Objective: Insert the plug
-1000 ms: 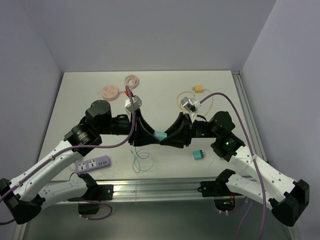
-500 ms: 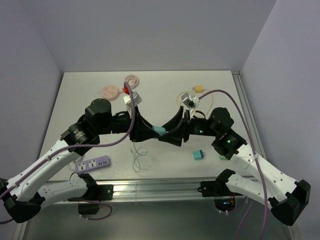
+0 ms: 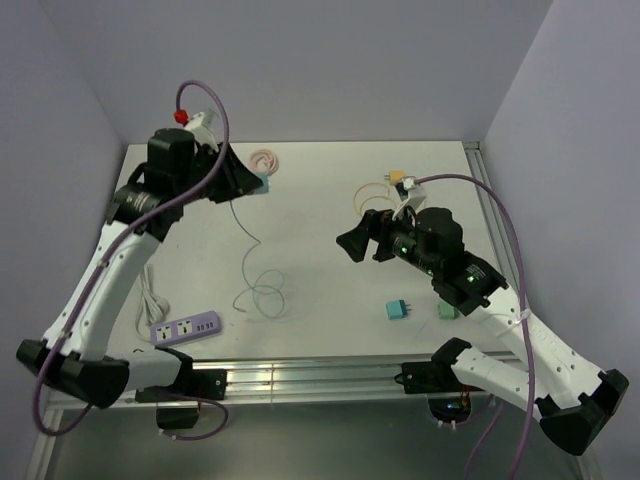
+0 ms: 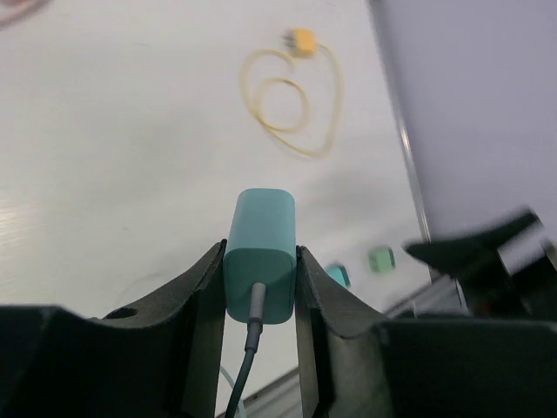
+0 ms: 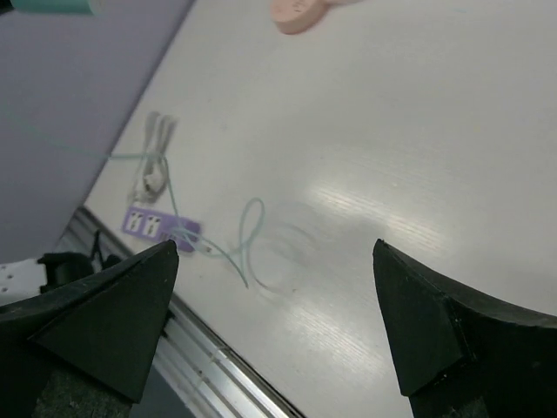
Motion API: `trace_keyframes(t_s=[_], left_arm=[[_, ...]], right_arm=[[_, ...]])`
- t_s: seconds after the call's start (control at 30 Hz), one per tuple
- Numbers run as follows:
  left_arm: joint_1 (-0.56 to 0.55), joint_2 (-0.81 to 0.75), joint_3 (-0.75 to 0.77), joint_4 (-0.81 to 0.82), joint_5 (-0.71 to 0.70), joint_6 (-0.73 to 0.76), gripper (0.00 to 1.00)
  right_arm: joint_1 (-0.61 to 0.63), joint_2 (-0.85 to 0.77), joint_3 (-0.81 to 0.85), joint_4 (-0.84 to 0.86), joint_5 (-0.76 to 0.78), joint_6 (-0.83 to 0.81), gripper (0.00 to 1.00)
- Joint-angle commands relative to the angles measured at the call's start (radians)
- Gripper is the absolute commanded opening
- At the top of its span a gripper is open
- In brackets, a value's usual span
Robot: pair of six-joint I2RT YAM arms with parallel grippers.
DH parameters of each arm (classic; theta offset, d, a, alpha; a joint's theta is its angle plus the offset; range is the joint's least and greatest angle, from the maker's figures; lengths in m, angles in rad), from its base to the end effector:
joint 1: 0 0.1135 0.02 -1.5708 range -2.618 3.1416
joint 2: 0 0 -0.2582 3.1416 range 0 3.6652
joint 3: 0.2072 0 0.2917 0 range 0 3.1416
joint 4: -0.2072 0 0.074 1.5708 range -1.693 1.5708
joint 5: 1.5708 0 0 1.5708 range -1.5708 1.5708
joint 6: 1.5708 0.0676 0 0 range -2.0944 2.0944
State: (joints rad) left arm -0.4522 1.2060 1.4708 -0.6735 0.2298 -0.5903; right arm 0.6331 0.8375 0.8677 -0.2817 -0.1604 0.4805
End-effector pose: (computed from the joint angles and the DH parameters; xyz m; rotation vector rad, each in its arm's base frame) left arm 0.2775 -0.1519 0.4318 0.0137 2.0823 -0.8868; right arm 0.2089 0.1667 0.3389 -0.2653 1.9026 0.9166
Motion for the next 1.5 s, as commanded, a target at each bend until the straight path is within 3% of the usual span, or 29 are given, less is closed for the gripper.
trace_keyframes(t_s=[0.0,0.3,0.7,0.9,1.13,1.3,1.47], left_arm=[[0.148,0.121,0.103,-0.103,0.014,-0.075,0.00],[0.349,0.418,0.345,-0.184,0.005,-0.129,0.00],[0.435,0.799,0.723,-0.340,-0.079,-0.180,0.00],[0.481,0.825,0.668,-0.287,-0.116,-0.249,0.00],[0.489,0.905,0.752,-0.333,-0.170,-0.269,0.00],[0.488,0.946,0.764,-0.419,-0.317,-0.227,0.00],[0.484,0.963,0.773,-0.451,-0.373,-0.229,0.00]], right_arm=[[-0.012,0.038,0.082,-0.122,0.180,0.018,0.99],[-0.023,0.115,0.068,-0.126,0.134,0.007,0.98],[-0.050,0.238,0.059,-0.119,0.073,-0.029,0.95],[-0.055,0.255,0.031,-0.110,0.045,-0.017,0.94],[-0.056,0.278,0.030,-0.108,0.042,-0.019,0.93],[-0.058,0.276,0.028,-0.103,0.030,-0.016,0.93],[-0.058,0.275,0.045,-0.123,0.024,-0.010,0.93]])
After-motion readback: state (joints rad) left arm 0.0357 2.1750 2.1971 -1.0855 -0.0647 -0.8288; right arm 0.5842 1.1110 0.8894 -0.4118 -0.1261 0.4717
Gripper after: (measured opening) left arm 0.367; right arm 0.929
